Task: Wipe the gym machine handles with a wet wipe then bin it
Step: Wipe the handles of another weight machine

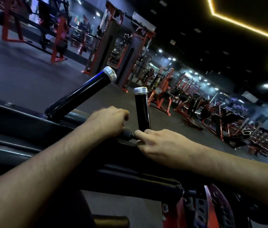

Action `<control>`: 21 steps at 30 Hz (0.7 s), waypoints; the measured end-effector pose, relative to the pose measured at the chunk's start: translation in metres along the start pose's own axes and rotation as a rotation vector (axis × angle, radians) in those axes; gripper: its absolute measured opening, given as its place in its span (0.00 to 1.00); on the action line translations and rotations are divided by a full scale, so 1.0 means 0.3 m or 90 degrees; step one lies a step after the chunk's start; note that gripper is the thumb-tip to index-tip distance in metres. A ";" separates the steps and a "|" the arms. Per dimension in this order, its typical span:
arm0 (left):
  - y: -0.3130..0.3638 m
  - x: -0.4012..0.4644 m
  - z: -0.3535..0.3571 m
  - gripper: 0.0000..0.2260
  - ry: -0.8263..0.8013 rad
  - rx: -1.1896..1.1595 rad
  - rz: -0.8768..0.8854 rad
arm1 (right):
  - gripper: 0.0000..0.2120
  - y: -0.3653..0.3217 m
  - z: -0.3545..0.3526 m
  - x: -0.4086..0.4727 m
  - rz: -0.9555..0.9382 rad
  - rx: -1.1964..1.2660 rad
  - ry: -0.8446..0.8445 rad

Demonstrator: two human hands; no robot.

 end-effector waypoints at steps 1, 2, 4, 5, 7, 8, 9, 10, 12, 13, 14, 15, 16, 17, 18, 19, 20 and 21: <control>0.006 -0.006 0.000 0.15 -0.002 0.021 0.001 | 0.18 0.005 0.007 -0.003 -0.008 -0.008 -0.017; 0.009 -0.012 0.002 0.15 -0.001 0.036 0.004 | 0.16 0.011 0.010 -0.003 -0.011 -0.017 -0.035; 0.010 -0.019 0.002 0.15 -0.001 0.053 0.016 | 0.12 0.025 -0.001 -0.002 0.014 -0.048 -0.047; 0.011 -0.023 -0.002 0.15 -0.004 0.059 0.022 | 0.11 0.031 -0.021 0.002 0.031 -0.059 -0.034; 0.010 -0.033 -0.009 0.16 -0.012 0.062 0.029 | 0.17 0.052 -0.069 0.022 0.059 -0.068 -0.006; 0.013 -0.039 -0.010 0.16 -0.009 0.062 0.030 | 0.19 0.062 -0.102 0.036 0.069 -0.073 0.014; 0.017 -0.045 -0.011 0.16 -0.003 0.063 0.028 | 0.19 0.076 -0.131 0.052 0.083 -0.084 0.036; 0.021 -0.048 -0.012 0.15 0.004 0.064 0.026 | 0.17 0.093 -0.152 0.072 0.100 -0.099 0.053; 0.026 -0.050 -0.014 0.15 0.002 0.066 0.012 | 0.12 0.128 -0.174 0.107 0.125 -0.134 0.071; 0.028 -0.052 -0.017 0.15 0.000 0.066 0.006 | 0.11 0.142 -0.177 0.122 0.136 -0.145 0.086; 0.030 -0.052 -0.020 0.15 -0.002 0.067 0.007 | 0.10 0.151 -0.177 0.134 0.150 -0.151 0.104; 0.032 -0.053 -0.021 0.15 -0.003 0.069 0.009 | 0.09 0.158 -0.176 0.143 0.163 -0.155 0.118; 0.030 -0.054 -0.021 0.15 -0.005 0.073 0.011 | 0.09 0.162 -0.174 0.150 0.176 -0.161 0.131; 0.029 -0.054 -0.021 0.14 -0.006 0.076 0.011 | 0.09 0.164 -0.171 0.153 0.191 -0.164 0.141; 0.029 -0.053 -0.021 0.14 -0.006 0.077 0.010 | 0.09 0.160 -0.170 0.151 0.203 -0.164 0.154; 0.028 -0.053 -0.021 0.14 -0.007 0.077 0.008 | 0.11 0.153 -0.168 0.146 0.213 -0.158 0.170; 0.029 -0.053 -0.021 0.14 -0.008 0.077 0.007 | 0.12 0.147 -0.163 0.140 0.219 -0.148 0.187; 0.030 -0.054 -0.021 0.14 -0.007 0.077 0.007 | 0.13 0.138 -0.156 0.134 0.220 -0.129 0.191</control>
Point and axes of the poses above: each hand's wrist, its own x-axis towards the middle knuckle, its own z-axis out of the palm, y = z × x, the point moved 1 cm from there along x, towards the middle knuckle, and after that the axes turned 5 degrees about -y, right-handed, at the moved point
